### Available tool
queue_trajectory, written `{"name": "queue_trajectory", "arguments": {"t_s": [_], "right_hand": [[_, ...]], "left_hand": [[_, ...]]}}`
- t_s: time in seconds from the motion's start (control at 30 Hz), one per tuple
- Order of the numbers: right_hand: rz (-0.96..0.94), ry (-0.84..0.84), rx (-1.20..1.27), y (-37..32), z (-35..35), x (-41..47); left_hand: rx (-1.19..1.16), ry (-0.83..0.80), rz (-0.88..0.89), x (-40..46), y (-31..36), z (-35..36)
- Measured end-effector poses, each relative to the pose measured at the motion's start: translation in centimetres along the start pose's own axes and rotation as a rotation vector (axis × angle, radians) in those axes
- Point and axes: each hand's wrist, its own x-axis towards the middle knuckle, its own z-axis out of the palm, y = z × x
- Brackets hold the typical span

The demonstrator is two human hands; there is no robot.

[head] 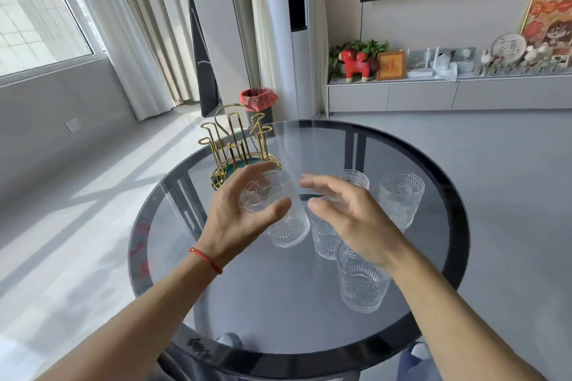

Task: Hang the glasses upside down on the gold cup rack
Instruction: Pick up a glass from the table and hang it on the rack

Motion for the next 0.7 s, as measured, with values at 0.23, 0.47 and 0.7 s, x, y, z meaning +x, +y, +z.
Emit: {"name": "queue_trajectory", "arguments": {"t_s": [0.23,0.47,0.7], "right_hand": [[0.259,0.067,0.470,-1.0,3.6,4.8],[0.494,0.090,0.622,-0.3,1.4,10.6],[0.280,0.451,-0.062,1.1,-2.2,17.1]], "left_hand": [[-0.612,0.170,-0.258,2.9,-2.1,0.4],[-0.677,0.021,-0.363,4.6,-6.7,0.4],[0.547,-0.083,-0.210,2.1,-14.9,0.4]]}}
